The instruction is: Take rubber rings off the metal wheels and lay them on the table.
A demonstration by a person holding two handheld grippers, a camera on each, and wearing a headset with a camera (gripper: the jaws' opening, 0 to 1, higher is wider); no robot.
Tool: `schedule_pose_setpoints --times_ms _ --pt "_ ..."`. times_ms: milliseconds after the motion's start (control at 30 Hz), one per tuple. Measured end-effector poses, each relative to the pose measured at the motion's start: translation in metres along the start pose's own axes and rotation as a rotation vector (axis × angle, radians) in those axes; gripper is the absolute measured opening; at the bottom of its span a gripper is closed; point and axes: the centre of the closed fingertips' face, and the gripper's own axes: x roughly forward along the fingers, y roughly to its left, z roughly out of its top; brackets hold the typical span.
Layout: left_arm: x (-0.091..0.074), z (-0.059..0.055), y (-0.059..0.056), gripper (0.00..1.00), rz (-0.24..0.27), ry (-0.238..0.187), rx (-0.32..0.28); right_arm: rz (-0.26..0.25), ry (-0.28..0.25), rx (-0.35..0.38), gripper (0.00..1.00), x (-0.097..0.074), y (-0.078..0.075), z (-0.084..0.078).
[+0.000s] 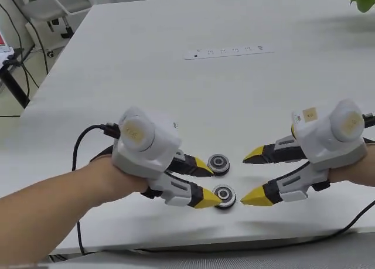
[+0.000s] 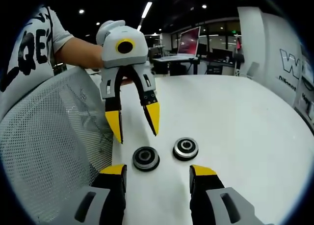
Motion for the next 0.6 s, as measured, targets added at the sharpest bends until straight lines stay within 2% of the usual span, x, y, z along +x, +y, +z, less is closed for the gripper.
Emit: schedule_pose_setpoints --times_ms 367,433,600 --pt "0.020 -0.012 -0.007 0.19 -0.023 0.058 0.004 -0.001 0.010 0.005 0.49 0.001 0.001 -0.006" --pt "0.021 -0.011 -0.006 0.18 -0.013 0.053 0.016 0.000 0.014 0.005 0.49 0.002 0.002 -0.007" --pt "0.021 -0.011 -0.003 0.14 0.004 0.045 -0.006 0.004 0.020 0.008 0.49 0.003 0.003 -0.010"
